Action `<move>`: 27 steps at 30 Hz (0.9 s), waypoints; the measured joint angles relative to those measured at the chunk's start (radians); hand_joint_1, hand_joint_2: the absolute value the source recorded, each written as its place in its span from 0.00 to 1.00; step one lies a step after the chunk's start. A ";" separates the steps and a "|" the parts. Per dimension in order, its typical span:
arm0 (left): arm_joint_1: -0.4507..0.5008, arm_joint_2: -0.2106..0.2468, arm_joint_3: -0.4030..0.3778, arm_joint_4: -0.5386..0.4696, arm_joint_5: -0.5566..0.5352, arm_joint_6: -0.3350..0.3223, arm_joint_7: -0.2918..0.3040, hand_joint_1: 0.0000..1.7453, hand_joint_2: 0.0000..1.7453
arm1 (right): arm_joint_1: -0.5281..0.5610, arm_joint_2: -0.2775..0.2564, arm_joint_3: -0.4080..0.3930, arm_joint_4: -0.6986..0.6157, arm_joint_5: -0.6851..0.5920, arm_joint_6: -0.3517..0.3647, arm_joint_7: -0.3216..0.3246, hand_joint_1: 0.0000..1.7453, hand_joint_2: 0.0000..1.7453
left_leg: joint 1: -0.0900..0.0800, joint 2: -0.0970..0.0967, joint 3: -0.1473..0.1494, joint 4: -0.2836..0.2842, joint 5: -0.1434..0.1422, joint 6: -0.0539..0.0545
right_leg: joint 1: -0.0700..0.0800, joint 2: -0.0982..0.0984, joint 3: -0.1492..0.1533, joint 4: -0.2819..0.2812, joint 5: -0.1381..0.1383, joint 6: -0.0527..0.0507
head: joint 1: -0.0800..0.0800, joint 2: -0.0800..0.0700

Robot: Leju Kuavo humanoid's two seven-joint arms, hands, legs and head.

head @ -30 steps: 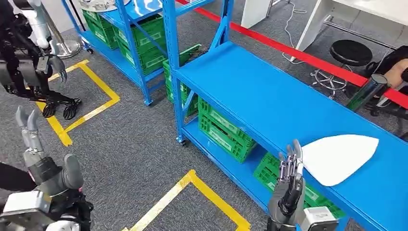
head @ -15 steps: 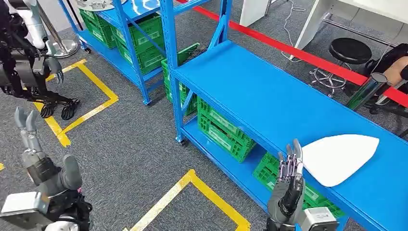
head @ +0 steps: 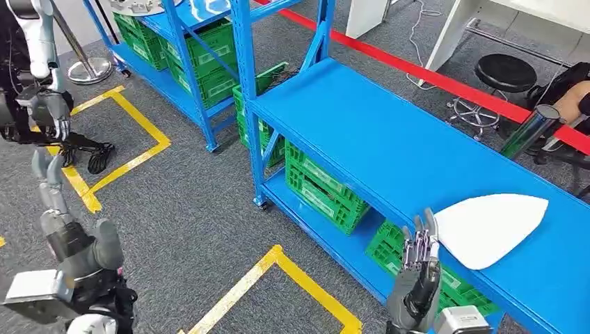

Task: Take the parts from the cabinet and place them on the table.

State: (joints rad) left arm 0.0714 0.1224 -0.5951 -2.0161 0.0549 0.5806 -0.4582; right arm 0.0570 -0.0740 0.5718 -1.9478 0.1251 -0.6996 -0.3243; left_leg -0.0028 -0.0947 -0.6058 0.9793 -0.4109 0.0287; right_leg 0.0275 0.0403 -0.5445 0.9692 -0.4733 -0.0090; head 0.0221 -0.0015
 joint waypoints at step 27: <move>-0.031 -0.027 -0.057 0.050 -0.060 0.032 0.027 0.00 0.00 | 0.041 -0.010 -0.032 -0.026 0.037 0.000 0.023 0.00 0.00 | -0.001 0.002 0.000 0.000 -0.001 0.000 | -0.001 0.002 0.000 0.000 -0.001 0.001 | -0.002 0.000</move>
State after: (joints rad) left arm 0.0401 0.0950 -0.6519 -1.9657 -0.0054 0.6130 -0.4314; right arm 0.0977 -0.0839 0.5402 -1.9734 0.1621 -0.7000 -0.3017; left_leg -0.0035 -0.0928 -0.6057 0.9795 -0.4120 0.0289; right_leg 0.0266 0.0418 -0.5445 0.9692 -0.4739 -0.0081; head 0.0206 -0.0015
